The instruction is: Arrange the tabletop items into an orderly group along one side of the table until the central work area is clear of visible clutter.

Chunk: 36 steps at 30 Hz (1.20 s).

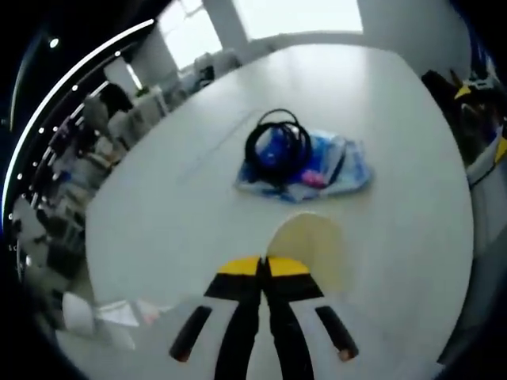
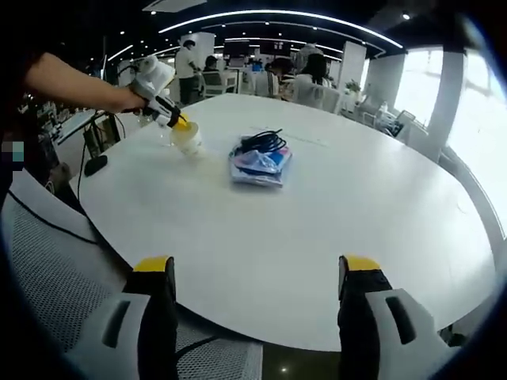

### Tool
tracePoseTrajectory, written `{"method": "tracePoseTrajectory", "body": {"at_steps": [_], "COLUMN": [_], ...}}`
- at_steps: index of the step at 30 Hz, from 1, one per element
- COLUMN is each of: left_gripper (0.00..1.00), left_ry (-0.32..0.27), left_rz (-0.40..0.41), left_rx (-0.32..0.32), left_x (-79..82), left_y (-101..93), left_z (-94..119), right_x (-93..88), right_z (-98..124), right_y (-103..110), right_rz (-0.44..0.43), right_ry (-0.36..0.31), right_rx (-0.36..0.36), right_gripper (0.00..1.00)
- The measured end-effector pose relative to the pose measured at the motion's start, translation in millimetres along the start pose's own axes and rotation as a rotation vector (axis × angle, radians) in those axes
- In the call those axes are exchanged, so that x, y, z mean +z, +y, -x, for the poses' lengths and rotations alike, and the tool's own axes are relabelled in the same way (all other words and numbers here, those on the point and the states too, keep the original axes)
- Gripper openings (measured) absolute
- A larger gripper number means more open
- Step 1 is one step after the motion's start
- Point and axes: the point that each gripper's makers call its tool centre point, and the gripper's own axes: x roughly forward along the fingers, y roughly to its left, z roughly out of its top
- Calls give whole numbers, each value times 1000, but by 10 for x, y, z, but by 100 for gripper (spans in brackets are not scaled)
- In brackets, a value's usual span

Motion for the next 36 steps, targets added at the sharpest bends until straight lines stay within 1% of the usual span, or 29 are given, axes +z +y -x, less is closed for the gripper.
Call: {"method": "tracePoseTrajectory", "body": {"at_steps": [5, 11, 15, 18, 21, 22, 24, 25, 27, 29, 32, 36], "left_gripper": [0, 0, 0, 0, 0, 0, 1, 1, 4, 10, 11, 14], "left_ry": [15, 45, 81, 89, 94, 97, 124, 129, 139, 148, 147, 148], "left_rz": [-4, 10, 26, 41, 39, 45, 90, 91, 95, 96, 104, 94], "left_rx": [4, 19, 37, 43, 45, 45, 52, 55, 58, 72, 75, 84], "left_x": [-46, -124, -201, -216, -221, -224, -269, -278, -300, -314, -317, -318], "left_y": [42, 172, 304, 358, 396, 406, 441, 459, 469, 489, 504, 517], "left_z": [2, -12, -21, -18, -23, -24, -24, -31, -30, -18, -12, 11], "right_x": [-10, -26, -41, -46, -52, -54, -58, -61, -59, -64, -64, -64], "right_z": [0, 1, 0, 1, 0, -1, -4, -5, -2, -2, -2, -3], "right_y": [-2, -5, -5, -11, -16, -16, -18, -18, -20, -21, -17, -12], "right_rz": [1, 4, 6, 4, 2, 3, 3, 3, 3, 3, 4, 6], "right_ry": [4, 12, 18, 20, 23, 25, 27, 28, 29, 31, 32, 32], "right_rx": [-2, -4, -4, -6, -6, -6, -5, -5, -5, -5, -3, -2], "right_gripper": [83, 83, 83, 83, 83, 83, 82, 82, 82, 82, 82, 82]}}
